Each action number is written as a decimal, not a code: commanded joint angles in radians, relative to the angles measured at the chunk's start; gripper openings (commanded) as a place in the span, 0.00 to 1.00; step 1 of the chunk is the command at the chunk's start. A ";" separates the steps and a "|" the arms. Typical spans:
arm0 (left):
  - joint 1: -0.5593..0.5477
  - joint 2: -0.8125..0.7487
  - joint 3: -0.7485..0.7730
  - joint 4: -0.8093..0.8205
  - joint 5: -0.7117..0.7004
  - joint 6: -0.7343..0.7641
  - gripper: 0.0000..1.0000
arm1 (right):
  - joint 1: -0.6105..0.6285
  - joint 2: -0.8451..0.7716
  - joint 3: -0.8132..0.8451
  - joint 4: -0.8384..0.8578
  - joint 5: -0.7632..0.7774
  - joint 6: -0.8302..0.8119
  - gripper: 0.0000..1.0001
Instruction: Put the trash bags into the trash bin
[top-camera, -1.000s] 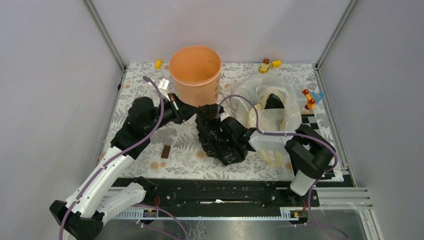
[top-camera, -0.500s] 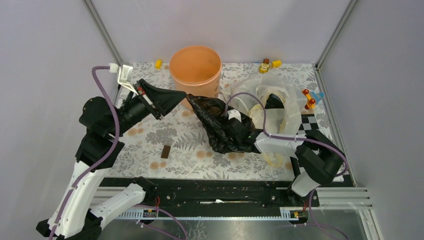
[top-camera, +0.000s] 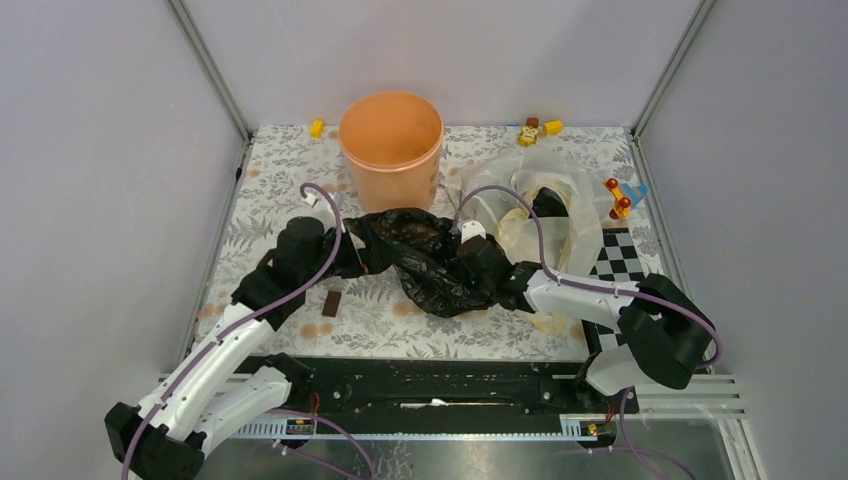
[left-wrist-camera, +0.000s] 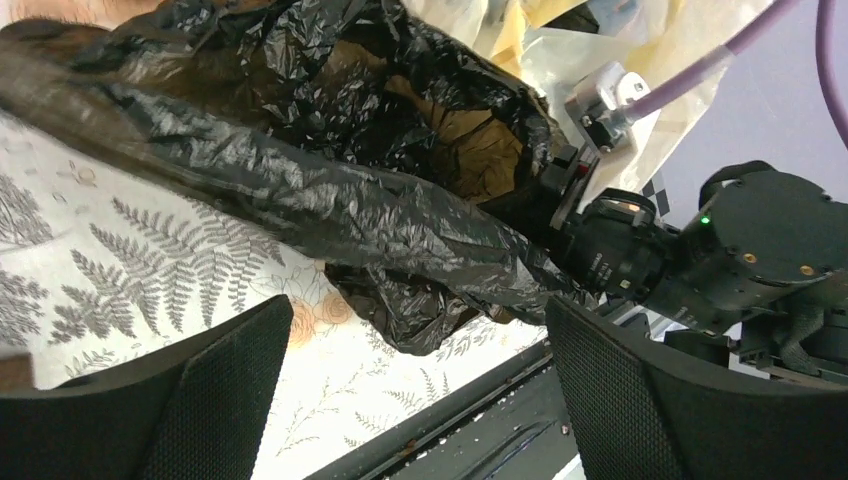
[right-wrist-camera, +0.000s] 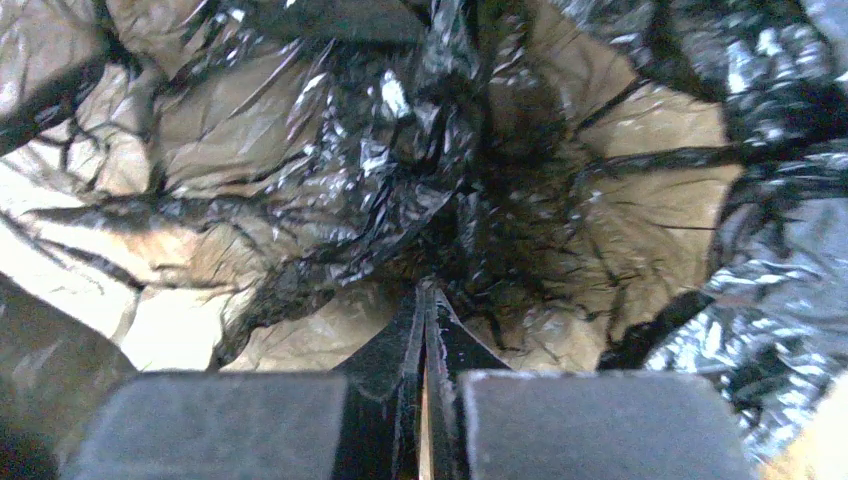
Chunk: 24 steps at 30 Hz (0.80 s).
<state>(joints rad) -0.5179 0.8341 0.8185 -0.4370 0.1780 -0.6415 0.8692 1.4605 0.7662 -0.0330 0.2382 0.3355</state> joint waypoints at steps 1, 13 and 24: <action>0.004 -0.065 -0.097 0.184 -0.009 -0.139 0.99 | 0.012 0.010 -0.046 0.087 -0.158 -0.005 0.03; 0.003 -0.082 -0.255 0.155 -0.174 -0.330 0.98 | 0.075 0.077 -0.070 0.148 -0.165 0.032 0.02; 0.004 -0.040 -0.394 0.378 -0.200 -0.326 0.60 | 0.141 0.087 -0.097 0.195 -0.173 0.033 0.02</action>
<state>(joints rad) -0.5179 0.7876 0.4473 -0.2302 0.0158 -0.9794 0.9775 1.5425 0.6880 0.1093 0.0834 0.3569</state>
